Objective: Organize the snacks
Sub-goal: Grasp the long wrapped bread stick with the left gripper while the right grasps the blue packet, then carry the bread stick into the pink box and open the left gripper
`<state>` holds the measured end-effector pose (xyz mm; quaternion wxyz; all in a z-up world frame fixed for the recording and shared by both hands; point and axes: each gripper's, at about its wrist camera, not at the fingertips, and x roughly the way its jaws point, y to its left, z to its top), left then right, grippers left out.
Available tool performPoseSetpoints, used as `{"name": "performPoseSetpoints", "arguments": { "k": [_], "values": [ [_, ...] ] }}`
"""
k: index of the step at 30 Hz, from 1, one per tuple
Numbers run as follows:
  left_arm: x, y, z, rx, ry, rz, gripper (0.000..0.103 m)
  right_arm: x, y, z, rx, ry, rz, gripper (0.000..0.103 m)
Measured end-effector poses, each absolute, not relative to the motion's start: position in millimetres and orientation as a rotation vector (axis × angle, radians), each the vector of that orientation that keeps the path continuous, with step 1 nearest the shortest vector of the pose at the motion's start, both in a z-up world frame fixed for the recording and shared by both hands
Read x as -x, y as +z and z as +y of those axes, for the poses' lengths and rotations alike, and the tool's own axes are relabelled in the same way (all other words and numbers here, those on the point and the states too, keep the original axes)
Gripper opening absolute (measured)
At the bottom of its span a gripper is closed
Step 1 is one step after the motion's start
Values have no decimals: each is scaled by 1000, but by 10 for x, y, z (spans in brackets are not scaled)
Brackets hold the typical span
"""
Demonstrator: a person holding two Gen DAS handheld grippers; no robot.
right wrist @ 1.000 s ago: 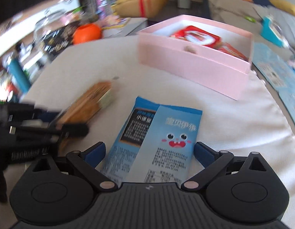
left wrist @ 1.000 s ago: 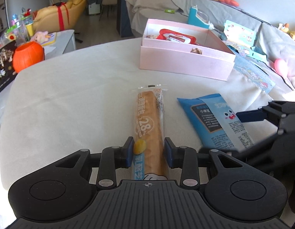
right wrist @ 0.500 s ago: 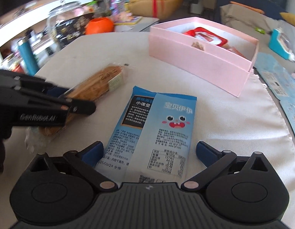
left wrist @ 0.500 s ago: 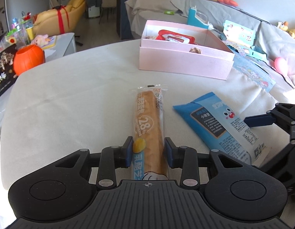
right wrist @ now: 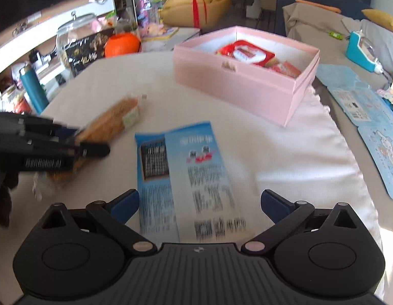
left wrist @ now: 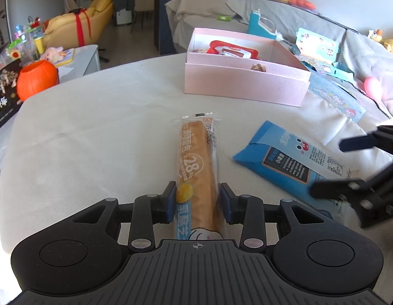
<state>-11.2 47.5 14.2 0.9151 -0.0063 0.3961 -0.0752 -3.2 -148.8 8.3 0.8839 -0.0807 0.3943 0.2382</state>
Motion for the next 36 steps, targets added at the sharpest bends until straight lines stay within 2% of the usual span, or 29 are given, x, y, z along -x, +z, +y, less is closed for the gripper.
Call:
{"name": "performPoseSetpoints", "arguments": {
  "k": [4, 9, 11, 14, 18, 20, 22, 26, 30, 36],
  "values": [
    [84, 152, 500, 32, -158, 832, 41, -108, 26, -1324, 154, 501, 821, 101],
    [8, 180, 489, 31, -170, 867, 43, -101, 12, -1235, 138, 493, 812, 81],
    [-43, 180, 511, 65, -184, 874, 46, -67, 66, -1307, 96, 494, 800, 79],
    [-115, 166, 562, 124, -215, 876, 52, 7, 177, -1413, 80, 453, 764, 79],
    [-98, 160, 573, 118, -236, 873, 52, 122, 303, -1540, 76, 422, 724, 79],
    [-69, 160, 523, 70, -235, 868, 50, 171, 335, -1589, 86, 401, 701, 79],
    [-51, 165, 462, 7, -205, 865, 38, 196, 342, -1641, 77, 401, 692, 79],
    [-86, 229, 466, 49, -235, 883, 34, 185, 325, -1755, 39, 401, 693, 79],
    [-179, 599, 517, 183, -337, 803, 33, 232, 324, -1843, 24, 392, 669, 79],
    [-640, 1398, 250, 103, -370, 615, 33, 236, 305, -1960, -21, 389, 663, 79]
  ]
}}
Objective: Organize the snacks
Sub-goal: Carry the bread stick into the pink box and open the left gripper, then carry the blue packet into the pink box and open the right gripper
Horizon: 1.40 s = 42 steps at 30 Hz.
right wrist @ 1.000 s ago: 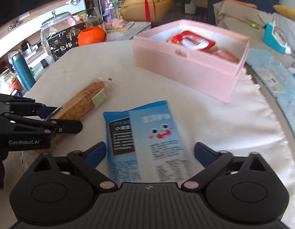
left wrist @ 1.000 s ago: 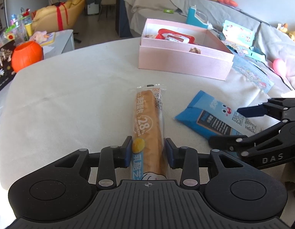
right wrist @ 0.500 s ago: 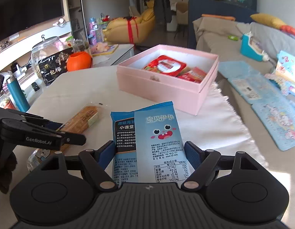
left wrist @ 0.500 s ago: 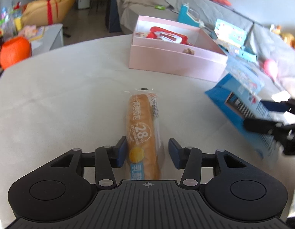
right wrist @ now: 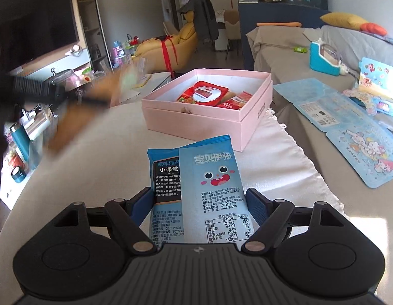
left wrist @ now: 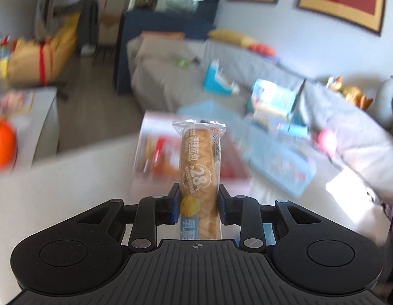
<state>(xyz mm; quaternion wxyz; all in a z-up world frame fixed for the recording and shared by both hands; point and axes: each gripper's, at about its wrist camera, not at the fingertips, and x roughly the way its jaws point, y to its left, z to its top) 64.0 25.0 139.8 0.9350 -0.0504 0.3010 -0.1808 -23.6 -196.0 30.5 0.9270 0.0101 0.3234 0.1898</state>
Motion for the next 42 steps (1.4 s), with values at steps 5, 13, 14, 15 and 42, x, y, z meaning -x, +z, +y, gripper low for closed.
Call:
{"name": "performPoseSetpoints", "arguments": {
  "k": [5, 13, 14, 15, 42],
  "values": [
    [-1369, 1653, 1, 109, -349, 549, 33, 185, 276, -1964, -26, 381, 671, 79],
    [-2208, 947, -61, 238, -353, 728, 35, 85, 258, -1906, 7, 351, 673, 79],
    [-2160, 902, -29, 231, -351, 722, 35, 76, 251, -1919, 7, 345, 677, 79],
    [-2104, 875, 4, 219, -346, 719, 35, 69, 245, -1934, 5, 339, 682, 79],
    [-359, 972, 1045, 121, -296, 601, 35, -1929, 1924, -1258, 78, 222, 605, 87]
  ]
}}
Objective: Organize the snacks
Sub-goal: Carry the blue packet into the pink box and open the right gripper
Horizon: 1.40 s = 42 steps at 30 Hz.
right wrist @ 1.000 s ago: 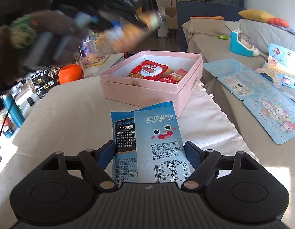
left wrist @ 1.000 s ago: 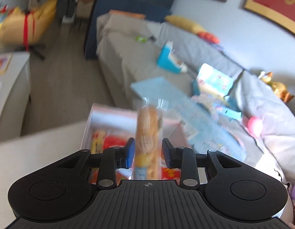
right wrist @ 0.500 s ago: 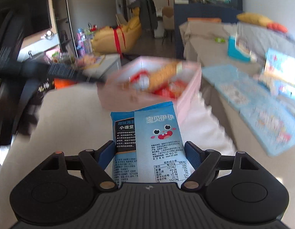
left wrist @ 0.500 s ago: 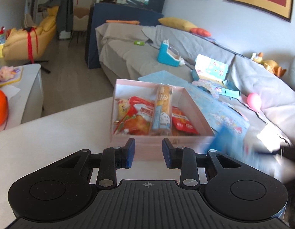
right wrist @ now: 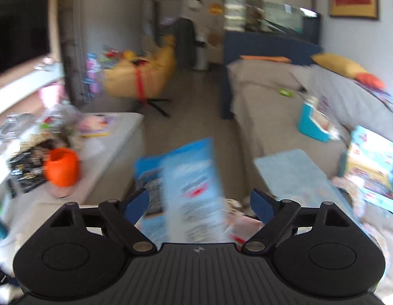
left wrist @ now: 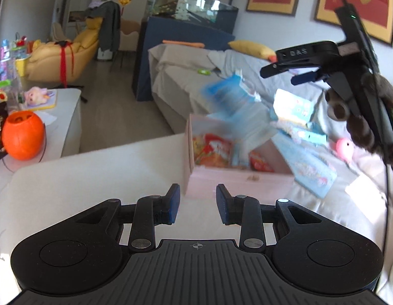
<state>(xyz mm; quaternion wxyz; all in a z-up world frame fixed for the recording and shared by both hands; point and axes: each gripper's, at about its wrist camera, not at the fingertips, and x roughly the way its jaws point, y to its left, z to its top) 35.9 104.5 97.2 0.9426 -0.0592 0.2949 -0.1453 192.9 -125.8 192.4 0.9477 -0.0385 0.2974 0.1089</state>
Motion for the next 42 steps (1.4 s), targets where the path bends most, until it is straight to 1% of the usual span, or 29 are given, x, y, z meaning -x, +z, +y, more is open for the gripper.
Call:
{"name": "performPoseSetpoints", "arguments": {
  "k": [7, 12, 16, 19, 20, 21, 22, 23, 28, 30, 33, 36, 38, 42],
  "values": [
    [-414, 738, 984, 112, -315, 665, 35, -1880, 1275, -1305, 98, 211, 727, 87],
    [-524, 875, 800, 109, -349, 640, 35, -2101, 1037, -1364, -7, 178, 796, 87],
    [-974, 989, 655, 169, -369, 648, 35, -2364, 937, -1349, -83, 174, 790, 82],
    [-1397, 955, 577, 241, -361, 690, 35, -2588, 851, -1308, -93, 163, 796, 76],
    [-1529, 936, 555, 253, -346, 698, 35, -2650, 817, -1312, -94, 169, 812, 65],
    [-1649, 914, 532, 254, -327, 704, 35, -2712, 776, -1315, -87, 177, 835, 48],
    [-1760, 889, 502, 243, -306, 707, 35, -2757, 745, -1323, -72, 186, 867, 43],
    [-1856, 869, 462, 219, -283, 708, 35, -2787, 708, -1339, -52, 187, 898, 40],
    [-2204, 779, 141, 40, -271, 678, 35, -2529, 594, -1626, -86, 275, 961, 40],
    [-2293, 716, -13, -14, -292, 681, 35, -2410, 598, -1718, -90, 317, 959, 37],
    [-2346, 617, -163, -53, -360, 696, 35, -2325, 670, -1840, -130, 335, 921, 37],
    [-2266, 582, -165, -50, -441, 719, 35, -2367, 755, -1949, -181, 316, 866, 37],
    [-2187, 604, -120, -72, -441, 727, 38, -2429, 782, -1950, -183, 292, 850, 37],
    [-2017, 714, 60, -90, -307, 653, 35, -2584, 673, -1795, -200, 311, 876, 38]
  ]
}}
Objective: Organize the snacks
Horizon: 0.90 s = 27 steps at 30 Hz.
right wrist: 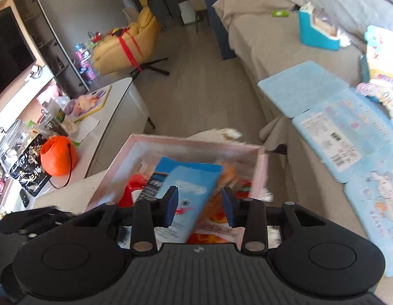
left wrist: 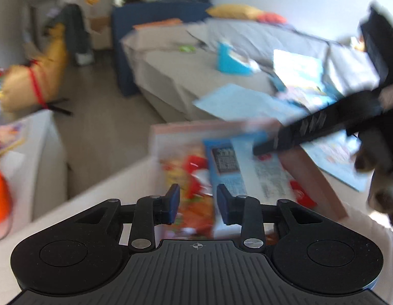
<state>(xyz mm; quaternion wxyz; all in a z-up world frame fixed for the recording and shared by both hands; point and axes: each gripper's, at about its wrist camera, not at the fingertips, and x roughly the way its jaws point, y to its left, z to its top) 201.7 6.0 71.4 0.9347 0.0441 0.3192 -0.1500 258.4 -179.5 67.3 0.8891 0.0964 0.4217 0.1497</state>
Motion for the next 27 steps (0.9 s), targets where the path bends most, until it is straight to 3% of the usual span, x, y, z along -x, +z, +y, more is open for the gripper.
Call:
{"name": "performPoseSetpoints", "arguments": {
  "k": [5, 13, 19, 22, 24, 27],
  "values": [
    [-1923, 818, 280, 15, -336, 640, 35, -2640, 554, -1462, -243, 422, 905, 38],
    [-1680, 763, 154, -50, -316, 651, 35, -2552, 545, -1458, -227, 418, 941, 39],
    [-1482, 751, 96, -72, -302, 657, 36, -2078, 648, -1445, -32, 283, 870, 41],
    [-1332, 744, 89, -77, -302, 658, 36, -1641, 742, -1554, -52, 328, 812, 51],
    [-1185, 714, 111, -67, -310, 661, 36, -1327, 785, -1609, -69, 349, 772, 65],
    [-891, 633, 170, -37, -327, 657, 36, -927, 795, -1667, -78, 364, 736, 69]
  ]
}}
